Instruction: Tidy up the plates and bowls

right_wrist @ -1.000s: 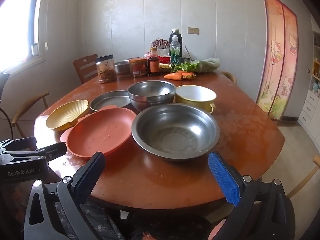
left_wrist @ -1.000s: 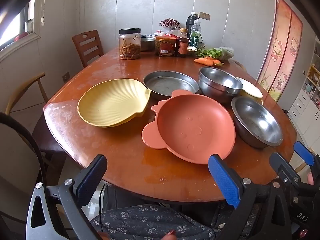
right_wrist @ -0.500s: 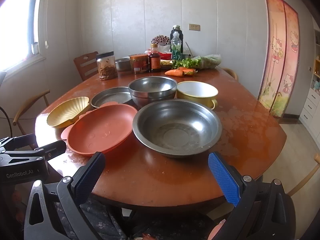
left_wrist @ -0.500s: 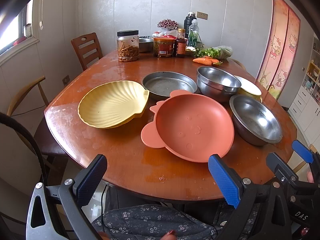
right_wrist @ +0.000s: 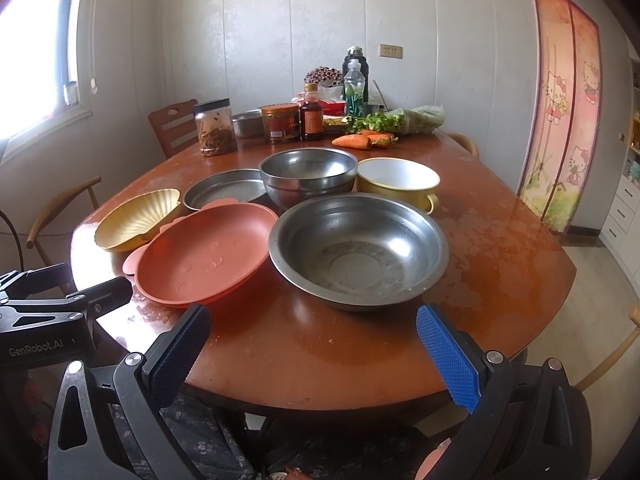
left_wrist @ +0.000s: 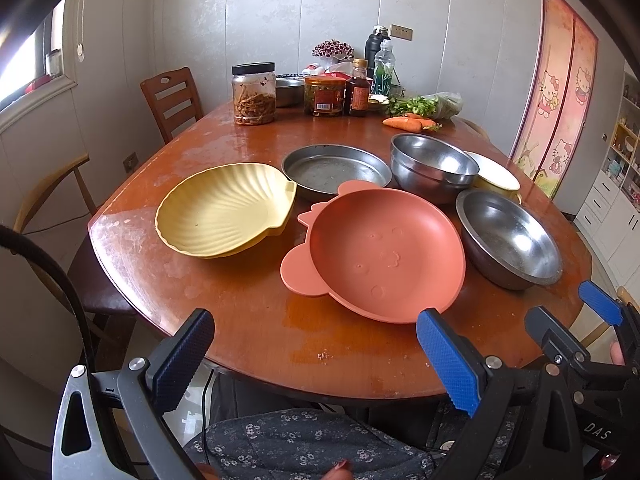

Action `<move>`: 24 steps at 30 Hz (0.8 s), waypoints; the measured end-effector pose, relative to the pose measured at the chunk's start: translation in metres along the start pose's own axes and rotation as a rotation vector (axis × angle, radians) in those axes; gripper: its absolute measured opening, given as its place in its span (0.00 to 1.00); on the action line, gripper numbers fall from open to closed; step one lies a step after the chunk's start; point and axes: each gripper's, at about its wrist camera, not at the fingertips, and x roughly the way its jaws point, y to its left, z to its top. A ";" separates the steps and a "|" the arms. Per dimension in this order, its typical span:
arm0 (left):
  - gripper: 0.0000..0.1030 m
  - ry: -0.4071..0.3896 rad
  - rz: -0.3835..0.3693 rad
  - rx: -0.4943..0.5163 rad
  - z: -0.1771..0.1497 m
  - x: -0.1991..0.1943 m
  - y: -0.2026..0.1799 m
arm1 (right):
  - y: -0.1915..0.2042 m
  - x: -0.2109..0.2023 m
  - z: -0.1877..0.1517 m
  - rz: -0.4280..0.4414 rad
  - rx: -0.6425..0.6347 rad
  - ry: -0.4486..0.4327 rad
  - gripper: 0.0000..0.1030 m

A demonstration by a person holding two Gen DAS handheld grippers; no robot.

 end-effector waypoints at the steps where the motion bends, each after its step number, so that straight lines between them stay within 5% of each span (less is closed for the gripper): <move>1: 0.99 -0.002 -0.001 0.000 0.000 0.000 0.000 | 0.000 0.000 0.000 0.000 -0.001 -0.001 1.00; 24: 0.99 -0.009 0.003 -0.005 0.000 -0.003 0.003 | 0.003 0.002 -0.003 0.022 -0.004 0.015 1.00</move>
